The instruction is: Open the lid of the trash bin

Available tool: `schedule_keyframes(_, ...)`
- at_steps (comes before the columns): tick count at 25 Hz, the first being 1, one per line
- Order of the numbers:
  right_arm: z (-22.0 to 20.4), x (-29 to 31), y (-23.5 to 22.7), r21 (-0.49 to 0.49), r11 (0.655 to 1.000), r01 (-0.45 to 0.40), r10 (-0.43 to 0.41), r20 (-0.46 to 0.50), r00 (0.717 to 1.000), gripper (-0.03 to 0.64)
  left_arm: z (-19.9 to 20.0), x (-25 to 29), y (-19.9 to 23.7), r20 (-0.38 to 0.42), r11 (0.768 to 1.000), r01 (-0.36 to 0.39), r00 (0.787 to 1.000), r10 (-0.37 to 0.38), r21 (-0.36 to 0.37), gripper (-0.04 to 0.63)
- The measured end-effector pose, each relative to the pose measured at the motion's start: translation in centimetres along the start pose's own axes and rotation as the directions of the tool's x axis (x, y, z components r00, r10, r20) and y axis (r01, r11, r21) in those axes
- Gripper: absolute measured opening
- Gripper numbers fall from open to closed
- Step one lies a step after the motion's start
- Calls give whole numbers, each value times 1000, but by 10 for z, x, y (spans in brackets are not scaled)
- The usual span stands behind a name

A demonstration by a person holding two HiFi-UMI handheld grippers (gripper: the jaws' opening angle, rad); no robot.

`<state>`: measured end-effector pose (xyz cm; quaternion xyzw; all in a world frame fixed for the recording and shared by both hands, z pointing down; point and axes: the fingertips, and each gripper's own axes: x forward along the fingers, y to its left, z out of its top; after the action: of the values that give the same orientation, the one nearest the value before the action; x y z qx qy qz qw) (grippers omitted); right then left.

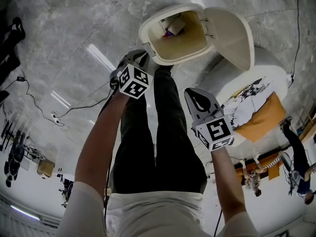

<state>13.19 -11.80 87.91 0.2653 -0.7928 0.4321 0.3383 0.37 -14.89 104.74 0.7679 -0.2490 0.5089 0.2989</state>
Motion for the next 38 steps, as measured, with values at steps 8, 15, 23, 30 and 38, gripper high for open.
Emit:
schedule_keyframes(8, 26, -27, 6, -36, 999, 26, -25, 34, 999, 31, 16, -25, -8, 18, 1000, -4, 1000, 4, -14, 20)
schedule_keyframes(15, 40, -60, 16, -72, 996, 59, -55, 58, 997, 31, 29, -78, -16, 57, 1000, -19, 998, 20, -19, 20)
schedule_keyframes(23, 59, -110, 38, -124, 988, 92, -82, 84, 993, 31, 49, -168, -34, 131, 997, -42, 990, 49, -60, 20)
schedule_keyframes(30, 89, -148, 48, -155, 981, 113, -92, 140, 986, 31, 77, -250, -44, 227, 992, -81, 969, 101, -97, 20)
schedule_keyframes(38, 112, -182, 64, -181, 974, 138, -105, 183, 978, 31, 92, -334, -69, 331, 988, -71, 937, 114, -138, 20)
